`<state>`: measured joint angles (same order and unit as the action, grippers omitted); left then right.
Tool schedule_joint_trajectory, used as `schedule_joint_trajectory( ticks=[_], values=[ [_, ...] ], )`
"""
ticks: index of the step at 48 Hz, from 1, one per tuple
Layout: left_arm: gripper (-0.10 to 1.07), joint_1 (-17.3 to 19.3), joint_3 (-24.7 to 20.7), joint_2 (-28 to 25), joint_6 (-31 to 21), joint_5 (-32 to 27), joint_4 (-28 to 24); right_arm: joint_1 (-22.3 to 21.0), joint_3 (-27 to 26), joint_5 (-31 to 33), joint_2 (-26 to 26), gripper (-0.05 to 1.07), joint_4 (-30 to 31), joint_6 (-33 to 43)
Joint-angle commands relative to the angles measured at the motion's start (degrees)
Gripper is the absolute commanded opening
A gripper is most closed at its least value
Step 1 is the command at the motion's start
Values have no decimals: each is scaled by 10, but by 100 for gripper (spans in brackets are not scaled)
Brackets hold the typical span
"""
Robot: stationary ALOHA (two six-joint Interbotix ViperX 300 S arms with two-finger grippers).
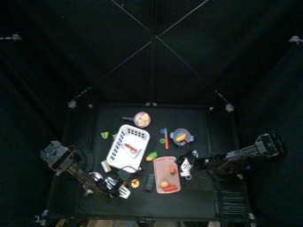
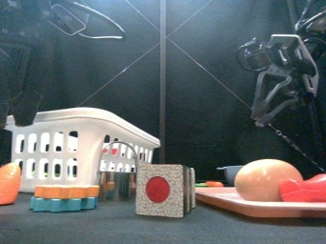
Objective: Grab carrot bottom
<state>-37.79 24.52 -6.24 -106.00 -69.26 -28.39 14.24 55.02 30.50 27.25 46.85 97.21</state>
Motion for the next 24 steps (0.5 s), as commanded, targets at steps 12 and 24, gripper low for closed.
schedule_joint_trajectory(
  ticks=[12,24],
  values=[
    [93,6,-23,-38,-79,-1,11,4,-4,-2,0,69,4,1],
    [93,9,-20,-63,-158,2,-4,4,-7,-2,-11,69,4,1]
  ],
)
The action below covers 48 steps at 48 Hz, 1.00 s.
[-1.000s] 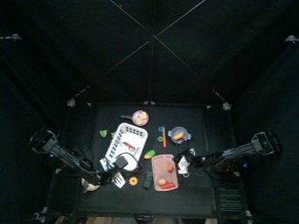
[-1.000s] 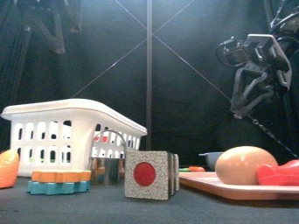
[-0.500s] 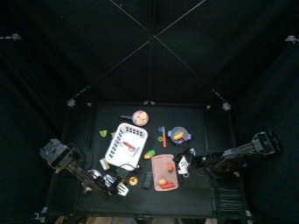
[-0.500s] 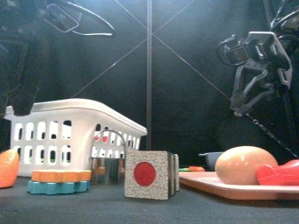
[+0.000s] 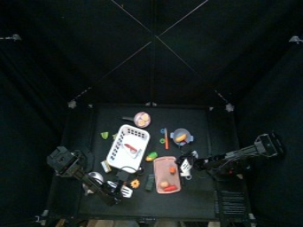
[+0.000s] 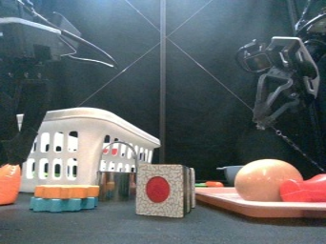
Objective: Grab carrot bottom
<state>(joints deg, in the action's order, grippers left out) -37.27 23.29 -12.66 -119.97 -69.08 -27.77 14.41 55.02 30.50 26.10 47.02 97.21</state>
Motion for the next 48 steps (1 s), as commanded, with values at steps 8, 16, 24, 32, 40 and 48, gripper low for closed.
schedule_joint_trajectory(
  ticks=[8,16,24,32,40,48],
  values=[
    [93,5,-8,-10,-43,6,-14,3,-8,-3,-4,69,1,1],
    [93,5,-12,-32,-58,16,-12,3,-9,-3,-7,69,2,2],
    [92,5,-11,-42,-78,27,-12,3,-11,-3,-7,69,0,2],
    [92,5,-9,-44,-84,33,-11,3,-11,-3,-8,69,1,2],
    [91,5,-9,-48,-85,35,-5,3,-11,-3,-8,69,1,2],
    [82,5,-5,-48,-88,36,-5,3,-11,-3,-8,69,2,2]
  ],
)
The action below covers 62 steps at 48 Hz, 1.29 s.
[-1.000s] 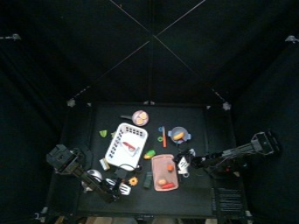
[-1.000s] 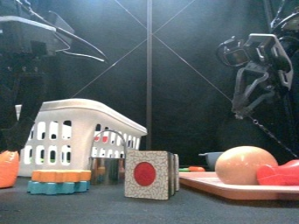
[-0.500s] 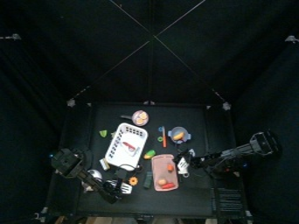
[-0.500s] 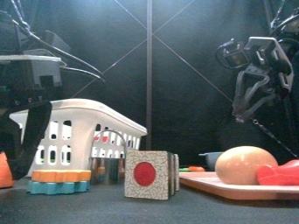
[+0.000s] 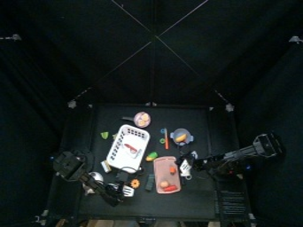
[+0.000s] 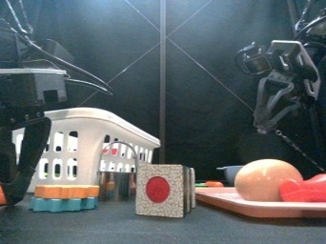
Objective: Grab carrot bottom
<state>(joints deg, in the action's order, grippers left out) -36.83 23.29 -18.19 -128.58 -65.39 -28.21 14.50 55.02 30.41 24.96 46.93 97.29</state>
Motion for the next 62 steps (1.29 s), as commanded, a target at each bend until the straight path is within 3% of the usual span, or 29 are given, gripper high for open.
schedule_joint_trajectory(
  ticks=[1,15,33,40,51,62],
  values=[
    [80,1,-6,7,-2,-1,-1,2,-11,-2,4,69,3,1],
    [73,1,4,18,2,-2,-4,2,-9,-2,2,69,3,1],
    [73,-13,52,115,20,-1,-35,2,-11,-2,2,69,2,-1],
    [73,-29,56,146,64,10,-71,2,-11,-2,4,69,1,0],
    [73,-13,56,166,192,111,-109,2,-12,-2,9,69,-1,-1],
    [73,11,55,163,228,142,-105,6,-8,-3,9,69,-19,-3]
  ],
)
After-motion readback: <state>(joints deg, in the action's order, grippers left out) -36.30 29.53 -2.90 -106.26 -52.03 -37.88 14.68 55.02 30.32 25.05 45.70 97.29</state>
